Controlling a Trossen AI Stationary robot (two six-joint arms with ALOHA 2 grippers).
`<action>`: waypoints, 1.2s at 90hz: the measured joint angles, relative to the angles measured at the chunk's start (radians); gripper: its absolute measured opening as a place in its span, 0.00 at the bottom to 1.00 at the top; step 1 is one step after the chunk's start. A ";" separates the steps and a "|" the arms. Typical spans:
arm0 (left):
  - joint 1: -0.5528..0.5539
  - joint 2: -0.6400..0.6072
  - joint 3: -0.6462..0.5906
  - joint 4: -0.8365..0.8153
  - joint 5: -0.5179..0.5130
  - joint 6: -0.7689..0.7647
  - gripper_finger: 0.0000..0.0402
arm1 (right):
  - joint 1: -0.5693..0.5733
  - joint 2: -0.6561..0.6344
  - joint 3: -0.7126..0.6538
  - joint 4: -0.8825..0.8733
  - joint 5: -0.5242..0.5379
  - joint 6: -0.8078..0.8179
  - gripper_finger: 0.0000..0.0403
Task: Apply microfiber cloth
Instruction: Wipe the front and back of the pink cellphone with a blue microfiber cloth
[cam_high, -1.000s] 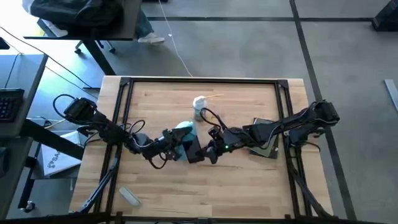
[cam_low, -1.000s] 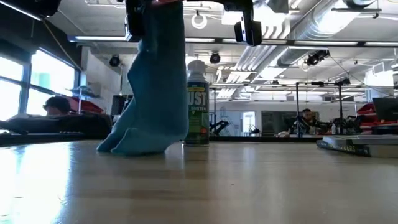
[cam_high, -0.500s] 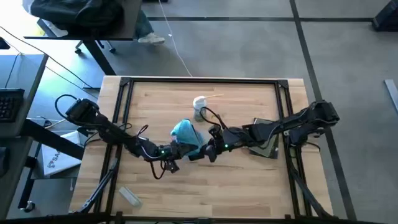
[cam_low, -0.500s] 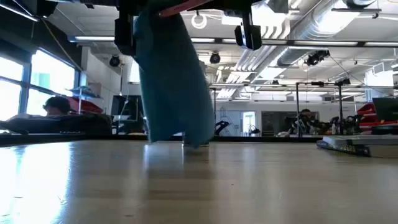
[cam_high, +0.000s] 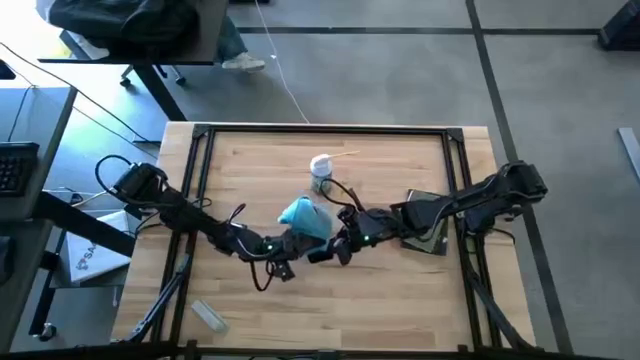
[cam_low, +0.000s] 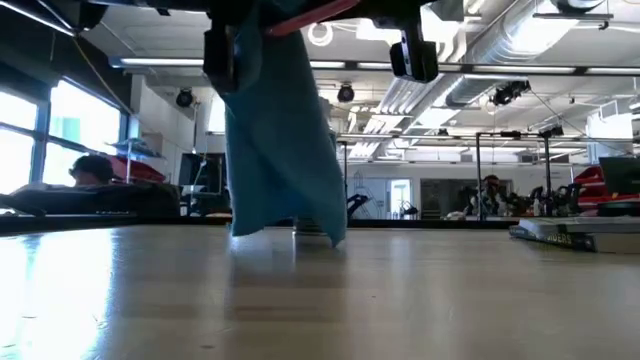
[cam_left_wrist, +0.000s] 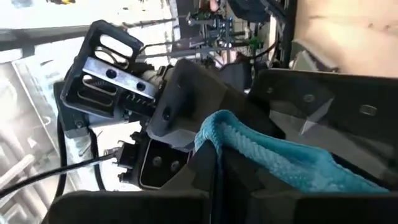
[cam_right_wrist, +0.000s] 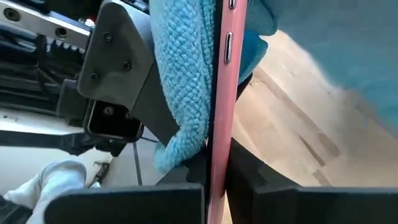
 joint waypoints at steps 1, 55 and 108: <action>0.002 0.000 0.001 0.000 0.001 0.001 0.00 | 0.001 0.000 0.000 0.000 0.004 0.000 0.00; -0.105 0.001 0.002 0.010 -0.274 -0.007 0.00 | 0.000 0.001 0.005 0.046 0.008 -0.030 0.00; -0.193 -0.016 -0.024 0.012 -0.523 -0.032 0.00 | -0.006 -0.014 0.005 0.074 0.012 -0.066 0.00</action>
